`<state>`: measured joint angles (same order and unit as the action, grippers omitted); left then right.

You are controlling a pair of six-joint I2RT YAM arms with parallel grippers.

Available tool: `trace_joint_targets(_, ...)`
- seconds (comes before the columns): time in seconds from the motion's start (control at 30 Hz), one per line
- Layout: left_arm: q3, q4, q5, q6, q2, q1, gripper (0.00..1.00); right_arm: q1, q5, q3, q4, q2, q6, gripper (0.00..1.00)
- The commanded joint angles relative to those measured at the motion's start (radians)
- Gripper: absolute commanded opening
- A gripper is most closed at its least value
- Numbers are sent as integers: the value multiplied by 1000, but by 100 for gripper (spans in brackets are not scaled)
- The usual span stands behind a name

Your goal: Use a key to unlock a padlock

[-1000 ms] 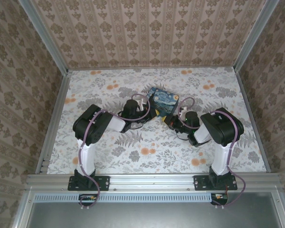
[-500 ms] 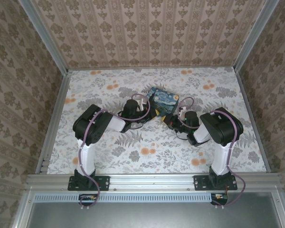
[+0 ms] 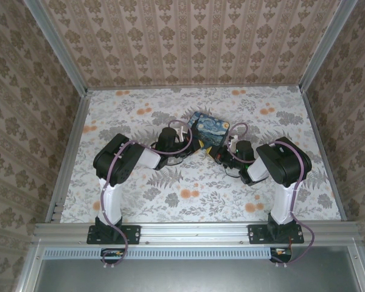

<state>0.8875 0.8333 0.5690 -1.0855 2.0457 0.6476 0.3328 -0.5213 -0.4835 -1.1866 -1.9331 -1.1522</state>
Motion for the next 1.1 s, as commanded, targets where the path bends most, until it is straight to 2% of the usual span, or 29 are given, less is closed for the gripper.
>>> trace_joint_targets(0.0,7,-56,50,-79,-20,19,0,6,49,-15,-48,-21,24,0)
trace_joint_targets(0.17,3,-10,68,-161,-16,27,0,6,66,-6,-132,-42,60,0)
trace_joint_targets(0.43,-4,26,113,-238,-15,41,0,5,35,-35,-141,-27,91,0)
trace_joint_targets(0.87,28,-86,145,-165,-35,48,0,-35,-111,-119,-130,-18,12,0)
trace_joint_targets(1.07,36,-103,167,-177,-34,48,0,-38,-134,-143,-39,-2,103,0)
